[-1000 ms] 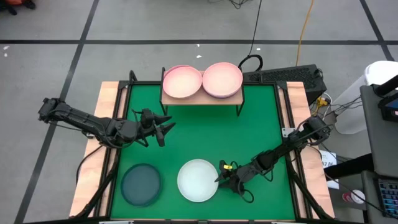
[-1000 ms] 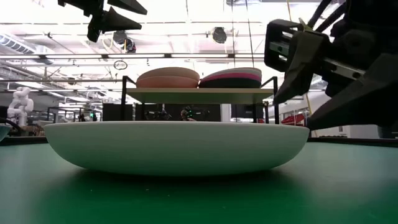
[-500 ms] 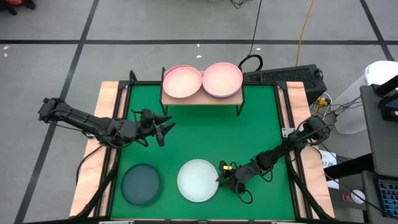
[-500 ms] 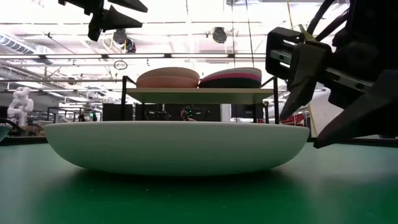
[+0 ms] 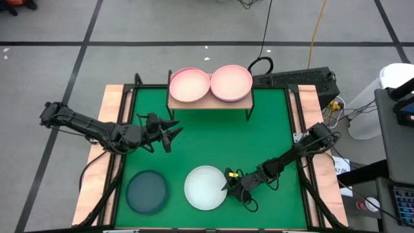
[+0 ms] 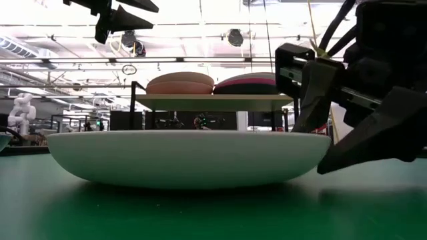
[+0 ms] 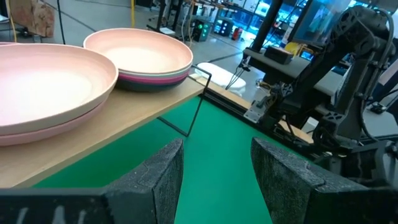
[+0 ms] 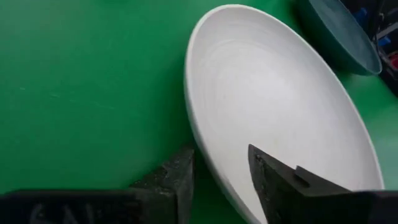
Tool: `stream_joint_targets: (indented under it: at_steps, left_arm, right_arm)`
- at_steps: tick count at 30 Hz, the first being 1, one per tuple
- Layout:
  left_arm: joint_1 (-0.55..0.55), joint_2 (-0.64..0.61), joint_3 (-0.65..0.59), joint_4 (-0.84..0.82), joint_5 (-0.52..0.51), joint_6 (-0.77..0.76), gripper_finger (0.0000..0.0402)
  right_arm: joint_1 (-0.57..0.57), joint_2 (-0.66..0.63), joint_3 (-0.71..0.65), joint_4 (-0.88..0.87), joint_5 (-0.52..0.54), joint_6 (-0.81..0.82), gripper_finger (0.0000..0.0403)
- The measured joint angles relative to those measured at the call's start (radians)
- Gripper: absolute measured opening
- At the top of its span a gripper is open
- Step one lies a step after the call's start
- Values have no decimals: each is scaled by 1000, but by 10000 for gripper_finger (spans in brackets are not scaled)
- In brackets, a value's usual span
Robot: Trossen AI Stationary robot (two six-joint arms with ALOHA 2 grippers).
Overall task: Place and stack plates onto a shelf
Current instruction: Stack the white plate on top of light orange plate on the shelf
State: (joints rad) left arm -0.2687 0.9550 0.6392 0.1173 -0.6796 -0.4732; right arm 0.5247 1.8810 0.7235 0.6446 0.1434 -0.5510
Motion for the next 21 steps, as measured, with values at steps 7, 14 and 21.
stream_joint_targets:
  at_steps: [7,14,21]
  left_arm:
    - [-1,0,0,0,3,7,193]
    - [-1,0,0,46,9,13,193]
    - [-1,-8,11,176,9,106,193]
  right_arm:
    - [7,-24,-1,-4,16,-11,37]
    - [15,-25,-1,-3,17,-13,5]
    - [15,-136,-5,-10,115,-111,2]
